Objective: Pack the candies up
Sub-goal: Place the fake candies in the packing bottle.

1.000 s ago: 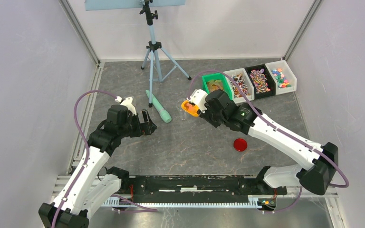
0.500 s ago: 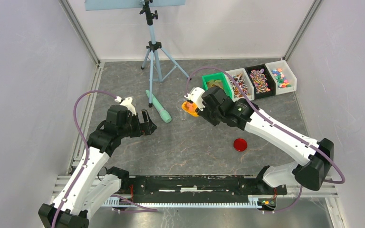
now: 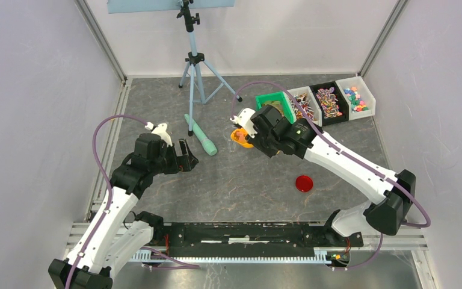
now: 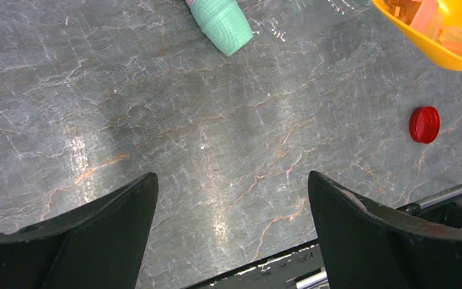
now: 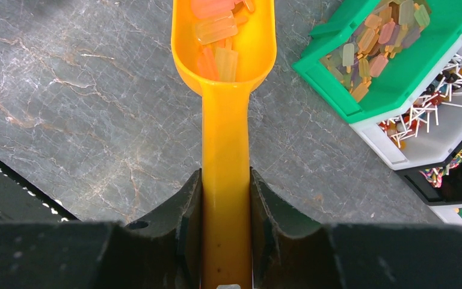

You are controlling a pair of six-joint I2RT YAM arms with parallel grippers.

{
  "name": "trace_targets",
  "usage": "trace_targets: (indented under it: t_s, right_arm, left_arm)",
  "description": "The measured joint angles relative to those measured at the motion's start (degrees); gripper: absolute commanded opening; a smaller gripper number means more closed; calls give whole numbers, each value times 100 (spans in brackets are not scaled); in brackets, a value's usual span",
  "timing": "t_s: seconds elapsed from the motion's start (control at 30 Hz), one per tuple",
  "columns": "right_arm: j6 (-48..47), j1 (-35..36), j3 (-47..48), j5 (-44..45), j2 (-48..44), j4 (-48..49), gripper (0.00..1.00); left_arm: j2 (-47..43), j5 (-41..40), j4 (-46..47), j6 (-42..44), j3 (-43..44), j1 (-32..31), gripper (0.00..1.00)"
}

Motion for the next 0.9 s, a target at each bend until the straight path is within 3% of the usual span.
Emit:
trace_targets:
  t_s: [0.9]
  right_arm:
    - [42,0,833,7,581,-627,0]
  left_arm:
    - [-33,-2,0,0,0,0,100]
